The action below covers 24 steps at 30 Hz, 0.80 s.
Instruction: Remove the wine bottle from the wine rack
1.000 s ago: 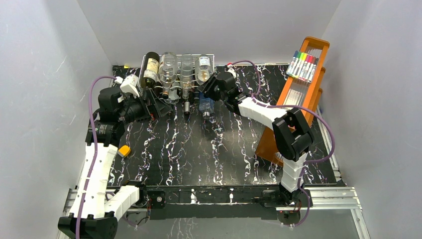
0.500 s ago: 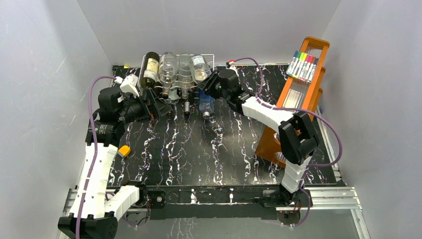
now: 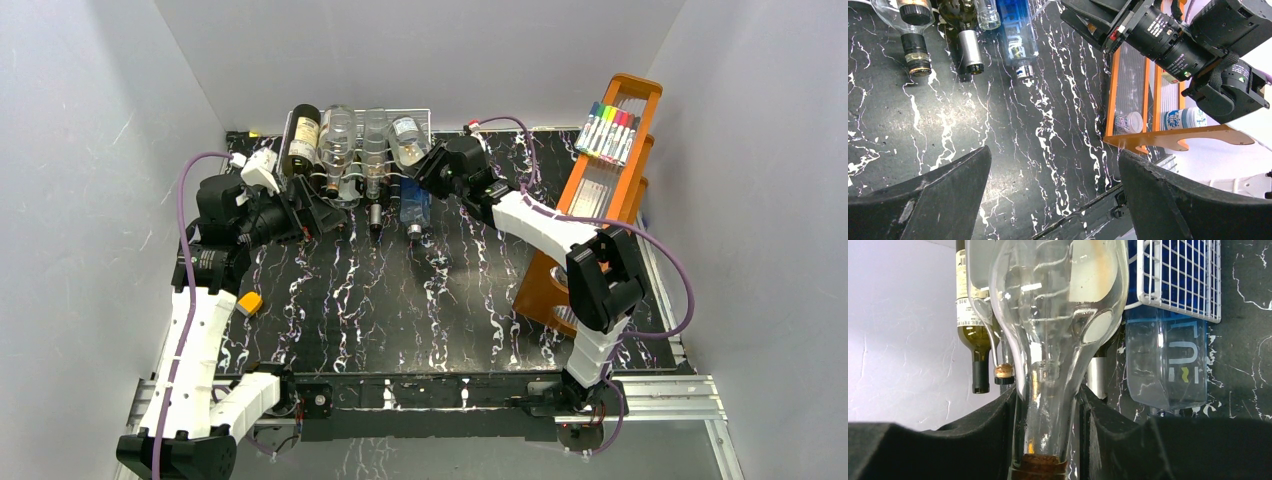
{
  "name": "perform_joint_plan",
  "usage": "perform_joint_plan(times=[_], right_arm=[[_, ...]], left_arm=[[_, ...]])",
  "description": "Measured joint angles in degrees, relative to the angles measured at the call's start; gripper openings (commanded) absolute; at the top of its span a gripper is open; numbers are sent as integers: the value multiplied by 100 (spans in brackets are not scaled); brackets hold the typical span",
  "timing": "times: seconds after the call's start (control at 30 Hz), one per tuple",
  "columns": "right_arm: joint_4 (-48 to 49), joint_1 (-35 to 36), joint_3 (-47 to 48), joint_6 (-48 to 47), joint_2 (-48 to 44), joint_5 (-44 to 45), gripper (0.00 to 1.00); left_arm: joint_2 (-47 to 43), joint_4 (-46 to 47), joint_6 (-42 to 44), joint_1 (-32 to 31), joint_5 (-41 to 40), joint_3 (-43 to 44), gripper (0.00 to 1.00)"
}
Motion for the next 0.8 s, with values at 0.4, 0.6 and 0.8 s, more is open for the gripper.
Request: perform_joint_plan(times=[0.4, 0.6, 0.8], right_arm=[[37, -50, 0, 413, -44, -155, 0], [35, -92, 0, 638, -146, -256, 0], [31, -114, 0, 756, -323, -299, 0]], left_arm=[[107, 74, -4, 0, 125, -33, 98], [179, 177, -44, 0, 168, -35, 98], [197, 225, -63, 0, 186, -57, 98]])
